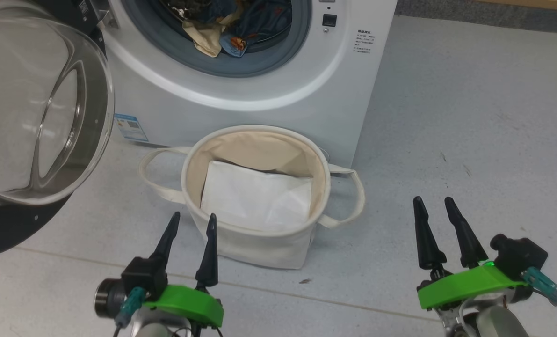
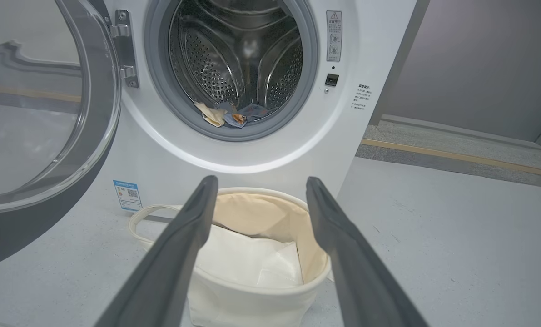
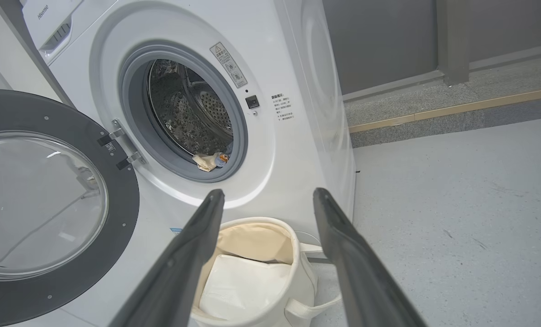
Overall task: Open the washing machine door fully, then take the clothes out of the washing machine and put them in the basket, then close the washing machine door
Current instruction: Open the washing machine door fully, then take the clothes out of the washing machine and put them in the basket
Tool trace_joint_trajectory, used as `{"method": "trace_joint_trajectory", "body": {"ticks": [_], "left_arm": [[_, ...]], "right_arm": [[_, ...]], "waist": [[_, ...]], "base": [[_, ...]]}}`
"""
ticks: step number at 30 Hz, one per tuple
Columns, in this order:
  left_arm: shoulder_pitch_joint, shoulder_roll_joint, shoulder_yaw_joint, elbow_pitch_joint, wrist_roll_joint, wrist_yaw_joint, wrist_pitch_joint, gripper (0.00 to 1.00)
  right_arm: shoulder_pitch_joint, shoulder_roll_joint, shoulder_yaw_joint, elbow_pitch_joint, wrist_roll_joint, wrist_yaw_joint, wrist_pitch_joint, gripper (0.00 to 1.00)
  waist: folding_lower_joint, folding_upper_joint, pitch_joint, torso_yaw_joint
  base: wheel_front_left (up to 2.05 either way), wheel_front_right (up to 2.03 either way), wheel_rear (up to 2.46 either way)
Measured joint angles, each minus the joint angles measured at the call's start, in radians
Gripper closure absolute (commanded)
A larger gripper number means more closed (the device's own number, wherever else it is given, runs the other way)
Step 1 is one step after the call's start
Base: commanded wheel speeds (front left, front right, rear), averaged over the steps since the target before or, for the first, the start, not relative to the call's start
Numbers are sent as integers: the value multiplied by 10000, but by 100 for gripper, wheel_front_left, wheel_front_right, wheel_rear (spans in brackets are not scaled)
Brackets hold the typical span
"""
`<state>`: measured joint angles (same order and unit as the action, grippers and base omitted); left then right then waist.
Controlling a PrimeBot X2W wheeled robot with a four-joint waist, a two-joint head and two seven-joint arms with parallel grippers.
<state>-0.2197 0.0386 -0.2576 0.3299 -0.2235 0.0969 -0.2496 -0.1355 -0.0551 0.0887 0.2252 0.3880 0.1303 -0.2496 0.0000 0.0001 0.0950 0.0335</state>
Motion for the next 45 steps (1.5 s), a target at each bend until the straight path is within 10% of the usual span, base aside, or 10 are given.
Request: {"method": "trace_joint_trajectory", "body": {"ticks": [45], "left_arm": [[116, 19, -98, 257, 447, -17, 0, 0]], "right_arm": [[-96, 25, 58, -35, 188, 0, 0, 0]], "waist": [[0, 0, 419, -4]], "base": [[47, -49, 2]]}}
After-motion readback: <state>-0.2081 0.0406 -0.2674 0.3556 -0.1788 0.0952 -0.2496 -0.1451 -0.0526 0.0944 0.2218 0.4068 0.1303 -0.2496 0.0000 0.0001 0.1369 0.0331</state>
